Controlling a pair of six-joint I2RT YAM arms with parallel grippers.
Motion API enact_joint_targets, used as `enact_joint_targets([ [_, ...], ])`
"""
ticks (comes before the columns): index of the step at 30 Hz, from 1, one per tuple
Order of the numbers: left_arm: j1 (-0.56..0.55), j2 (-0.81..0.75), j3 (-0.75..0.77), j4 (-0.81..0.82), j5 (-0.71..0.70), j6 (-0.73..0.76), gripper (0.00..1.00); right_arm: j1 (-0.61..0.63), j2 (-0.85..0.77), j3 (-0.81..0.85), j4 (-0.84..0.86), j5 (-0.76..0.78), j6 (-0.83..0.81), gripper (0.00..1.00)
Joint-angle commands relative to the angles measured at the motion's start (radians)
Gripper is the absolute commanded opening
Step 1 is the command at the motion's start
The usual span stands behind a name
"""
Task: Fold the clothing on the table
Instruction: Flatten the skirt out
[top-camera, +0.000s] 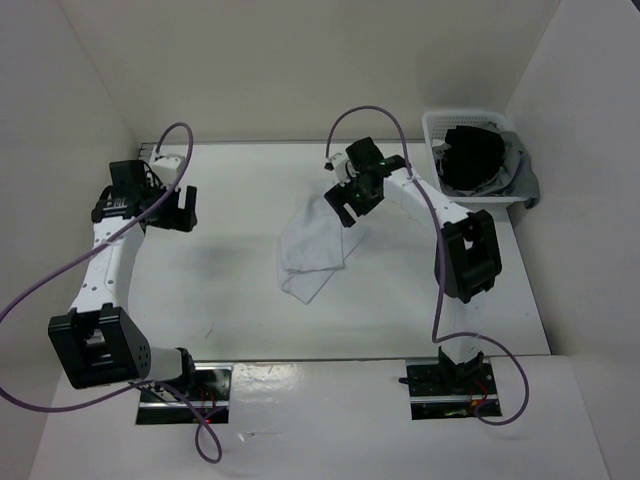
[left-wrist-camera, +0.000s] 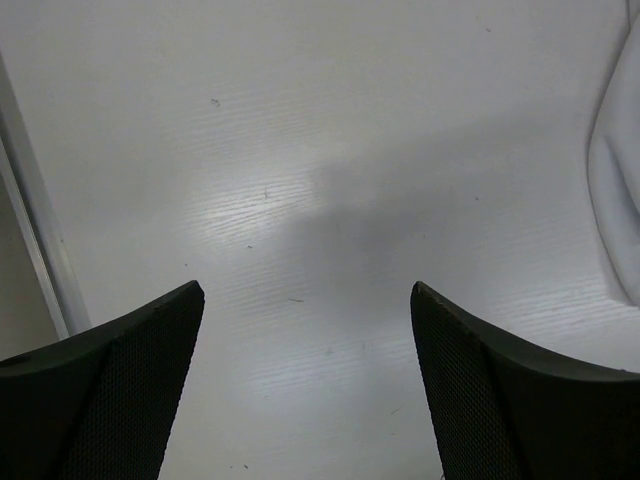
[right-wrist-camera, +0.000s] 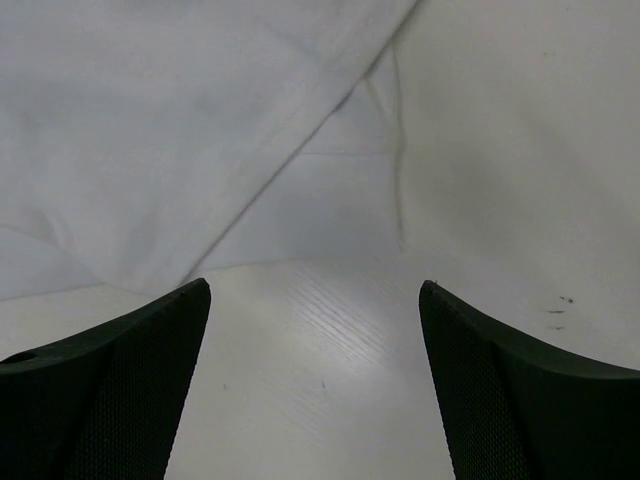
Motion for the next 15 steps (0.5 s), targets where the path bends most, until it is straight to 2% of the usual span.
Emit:
enact_joint_targets([
  [1,-0.022,-0.004,-0.003,-0.032,0.069,0.061,0.90,-0.005,0.039,0.022,0.056,-0.046,0.003,0.89],
  [7,-0.188,0.057,0.033,-0.062,-0.042,0.107,0.86,-0.014,0.080,0.043,0.102,-0.049,0.027,0.84],
  [9,-0.197,0.057,0.033,-0.053,-0.042,0.095,0.86,-0.014,0.103,0.107,0.091,-0.078,0.037,0.77],
  [12,-0.232,0.057,0.056,-0.044,-0.032,0.084,0.86,-0.027,0.129,0.166,0.042,-0.089,0.027,0.76],
  [15,-0.356,0.085,0.082,-0.044,-0.089,0.118,0.85,-0.097,0.100,0.122,0.057,-0.089,0.038,0.76],
])
